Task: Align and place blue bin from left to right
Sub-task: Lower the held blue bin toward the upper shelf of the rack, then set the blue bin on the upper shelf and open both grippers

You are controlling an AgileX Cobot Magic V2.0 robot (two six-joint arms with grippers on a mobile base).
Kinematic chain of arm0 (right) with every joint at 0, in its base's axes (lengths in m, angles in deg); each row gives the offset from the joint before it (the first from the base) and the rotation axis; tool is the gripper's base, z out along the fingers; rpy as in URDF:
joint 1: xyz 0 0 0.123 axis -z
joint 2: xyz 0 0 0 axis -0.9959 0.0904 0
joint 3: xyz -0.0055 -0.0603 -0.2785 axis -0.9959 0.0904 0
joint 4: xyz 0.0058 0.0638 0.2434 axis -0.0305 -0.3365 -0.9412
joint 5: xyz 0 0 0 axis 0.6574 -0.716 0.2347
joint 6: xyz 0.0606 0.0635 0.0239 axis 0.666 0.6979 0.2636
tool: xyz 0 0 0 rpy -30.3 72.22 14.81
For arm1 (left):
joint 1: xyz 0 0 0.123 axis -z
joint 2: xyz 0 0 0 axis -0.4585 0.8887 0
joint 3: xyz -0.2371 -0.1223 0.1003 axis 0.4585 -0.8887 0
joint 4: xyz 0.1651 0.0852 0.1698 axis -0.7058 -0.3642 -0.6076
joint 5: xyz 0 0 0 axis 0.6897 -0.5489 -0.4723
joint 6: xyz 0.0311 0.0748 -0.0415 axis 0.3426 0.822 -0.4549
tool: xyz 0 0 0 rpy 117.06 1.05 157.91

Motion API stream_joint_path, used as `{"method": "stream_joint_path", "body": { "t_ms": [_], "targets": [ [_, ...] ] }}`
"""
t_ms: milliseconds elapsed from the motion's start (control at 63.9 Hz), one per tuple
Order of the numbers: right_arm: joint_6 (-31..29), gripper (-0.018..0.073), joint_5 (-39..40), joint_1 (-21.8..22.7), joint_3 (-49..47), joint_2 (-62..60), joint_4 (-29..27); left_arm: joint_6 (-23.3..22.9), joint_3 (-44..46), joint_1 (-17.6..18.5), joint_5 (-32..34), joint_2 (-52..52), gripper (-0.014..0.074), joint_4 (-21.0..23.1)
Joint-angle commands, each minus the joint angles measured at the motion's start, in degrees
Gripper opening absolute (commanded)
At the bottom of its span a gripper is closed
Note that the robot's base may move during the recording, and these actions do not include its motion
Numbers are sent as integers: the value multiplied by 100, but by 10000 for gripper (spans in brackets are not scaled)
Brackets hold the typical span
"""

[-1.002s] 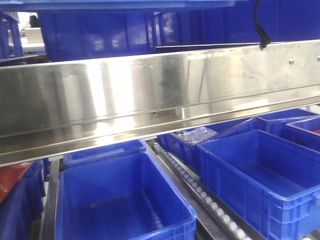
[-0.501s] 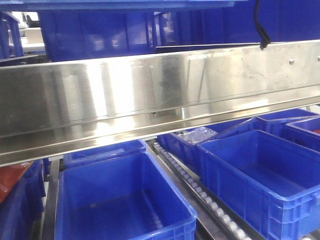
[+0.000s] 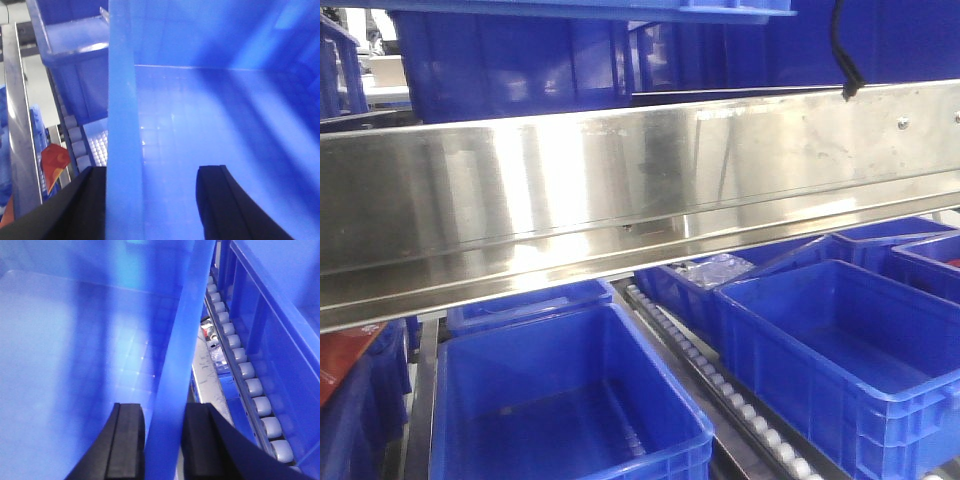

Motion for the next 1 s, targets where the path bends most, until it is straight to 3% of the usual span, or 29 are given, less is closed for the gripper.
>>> {"method": "stream_joint_path", "body": {
  "t_ms": [0, 297, 485, 595, 798, 986],
  "targets": [
    [-209, -78, 655, -56, -78, -110, -329, 178, 111, 77, 683, -129, -16, 272],
    [-295, -78, 511, 160, -78, -90, -329, 178, 111, 77, -523, -129, -16, 738],
    [-427, -78, 982, 364, -78, 159, -329, 178, 111, 77, -966, -129, -16, 1003],
    [-628, -78, 1327, 363, -89, 375, -338, 27, 111, 77, -1109, -129, -16, 990],
    [-756, -78, 1966, 376, -89, 784, -338, -80, 111, 77, -1135, 42, -16, 530],
    [-756, -78, 2173, 402, -89, 974, -326, -80, 90, 77, -1207, 291, -16, 529]
  ]
}}
